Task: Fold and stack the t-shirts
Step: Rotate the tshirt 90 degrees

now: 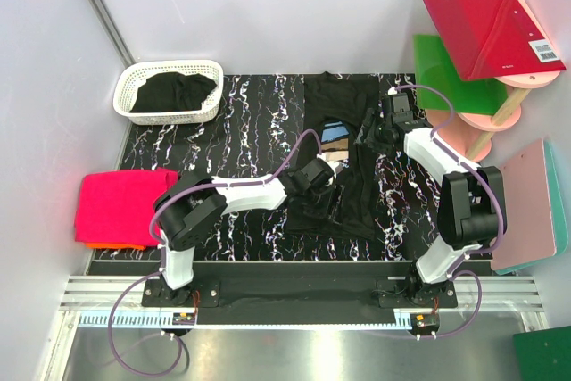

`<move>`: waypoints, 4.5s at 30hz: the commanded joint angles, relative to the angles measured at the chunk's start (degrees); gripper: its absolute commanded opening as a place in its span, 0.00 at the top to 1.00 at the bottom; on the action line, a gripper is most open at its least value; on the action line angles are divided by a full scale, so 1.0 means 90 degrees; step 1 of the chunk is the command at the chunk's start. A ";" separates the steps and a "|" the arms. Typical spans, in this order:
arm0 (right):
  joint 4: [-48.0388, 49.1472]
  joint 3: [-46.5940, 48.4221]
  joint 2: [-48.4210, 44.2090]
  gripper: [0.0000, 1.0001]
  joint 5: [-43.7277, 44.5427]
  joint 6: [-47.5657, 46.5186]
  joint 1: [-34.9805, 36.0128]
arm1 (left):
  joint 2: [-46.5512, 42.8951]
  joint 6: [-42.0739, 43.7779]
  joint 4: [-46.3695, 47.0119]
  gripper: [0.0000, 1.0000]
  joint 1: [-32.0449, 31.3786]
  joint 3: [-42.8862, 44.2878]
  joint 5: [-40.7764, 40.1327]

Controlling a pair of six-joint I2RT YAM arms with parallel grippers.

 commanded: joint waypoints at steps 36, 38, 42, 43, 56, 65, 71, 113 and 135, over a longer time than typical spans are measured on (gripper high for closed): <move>0.0337 0.0068 0.0275 0.34 -0.0364 0.0158 0.0044 | -0.0021 0.0057 -0.0276 1.00 -0.0110 0.0639 -0.0230; 0.0318 0.0049 0.0265 0.34 -0.0335 0.0158 0.0044 | -0.0275 0.0076 -0.0334 1.00 -0.0110 0.0454 -0.0348; 0.0328 0.0039 0.0333 0.34 -0.0344 0.0197 0.0044 | -0.0901 0.0116 -0.0539 1.00 -0.0110 0.0327 -0.0534; 0.0337 0.0049 0.0372 0.34 -0.0354 0.0197 0.0044 | -0.1066 0.0106 -0.0550 1.00 -0.0110 0.0278 -0.0505; 0.0298 0.0078 0.0431 0.35 -0.0462 0.0256 0.0054 | -0.0287 -0.0353 -0.0872 1.00 -0.0217 0.0209 0.0316; 0.0259 -0.0097 0.0090 0.36 -0.1016 0.0305 0.0054 | -0.0402 -0.0305 -0.0852 0.35 -0.0266 -0.0034 0.0346; 0.0337 -0.0750 -0.0730 0.39 -0.1146 0.0315 0.0444 | -0.2091 0.0281 -0.1720 0.01 -0.0159 -0.0171 -0.1175; 0.0493 -0.2149 -0.0224 0.54 -0.1565 0.1789 0.3169 | -0.3392 0.0555 -0.2835 0.01 0.1365 -0.1002 -0.4098; 0.0230 -0.1914 -0.0546 0.46 -0.1673 0.1477 0.3198 | -0.2796 0.0516 -0.2698 0.01 0.1384 -0.1197 -0.4010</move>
